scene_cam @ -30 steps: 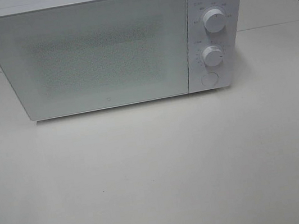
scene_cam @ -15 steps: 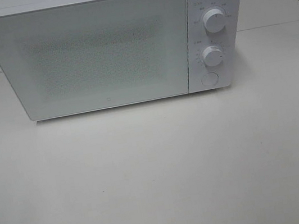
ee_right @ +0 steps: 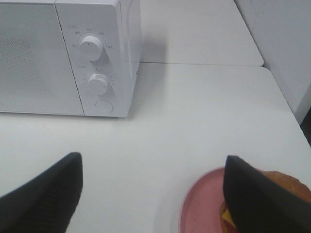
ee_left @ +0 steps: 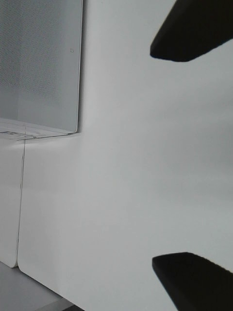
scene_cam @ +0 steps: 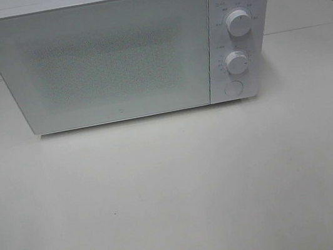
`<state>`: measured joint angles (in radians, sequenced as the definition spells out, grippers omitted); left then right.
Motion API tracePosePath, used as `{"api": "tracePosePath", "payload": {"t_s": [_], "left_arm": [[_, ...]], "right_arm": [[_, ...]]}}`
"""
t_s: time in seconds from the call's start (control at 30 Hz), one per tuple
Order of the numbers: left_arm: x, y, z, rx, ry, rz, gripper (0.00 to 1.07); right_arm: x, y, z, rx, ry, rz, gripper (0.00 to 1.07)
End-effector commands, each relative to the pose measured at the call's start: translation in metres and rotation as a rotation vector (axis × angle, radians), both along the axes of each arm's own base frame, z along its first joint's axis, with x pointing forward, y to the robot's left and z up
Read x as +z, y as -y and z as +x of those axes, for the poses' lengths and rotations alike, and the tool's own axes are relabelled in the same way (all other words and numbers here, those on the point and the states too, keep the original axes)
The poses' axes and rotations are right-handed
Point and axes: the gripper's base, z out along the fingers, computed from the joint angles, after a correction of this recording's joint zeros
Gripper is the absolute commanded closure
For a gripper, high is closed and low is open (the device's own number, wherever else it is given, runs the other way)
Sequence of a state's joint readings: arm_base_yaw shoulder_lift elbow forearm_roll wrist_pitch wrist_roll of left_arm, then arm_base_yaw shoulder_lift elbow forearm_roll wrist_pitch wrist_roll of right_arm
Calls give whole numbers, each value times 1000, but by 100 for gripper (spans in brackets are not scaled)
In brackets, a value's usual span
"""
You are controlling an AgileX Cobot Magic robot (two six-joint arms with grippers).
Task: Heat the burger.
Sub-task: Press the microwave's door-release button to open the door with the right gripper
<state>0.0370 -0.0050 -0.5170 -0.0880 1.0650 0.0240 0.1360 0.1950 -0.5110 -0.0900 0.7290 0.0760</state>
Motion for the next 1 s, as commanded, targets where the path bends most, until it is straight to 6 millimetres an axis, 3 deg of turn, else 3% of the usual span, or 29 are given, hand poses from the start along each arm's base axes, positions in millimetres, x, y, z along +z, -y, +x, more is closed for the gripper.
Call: {"api": "tracePosePath", "payload": {"t_s": [0.03, 0.37, 0.47, 1.0], "left_arm": [[-1, 1, -2, -3, 6, -8, 7], [-1, 1, -2, -3, 6, -8, 7], [-1, 1, -2, -3, 6, -8, 7], [-1, 1, -2, -3, 6, -8, 7]], "right_arm": [[7, -2, 12, 1, 33, 6, 30], [7, -10, 62, 20, 14, -1, 31], [4, -14, 85, 30, 12, -1, 31], [-11, -23, 135, 49, 18, 11, 31]]}}
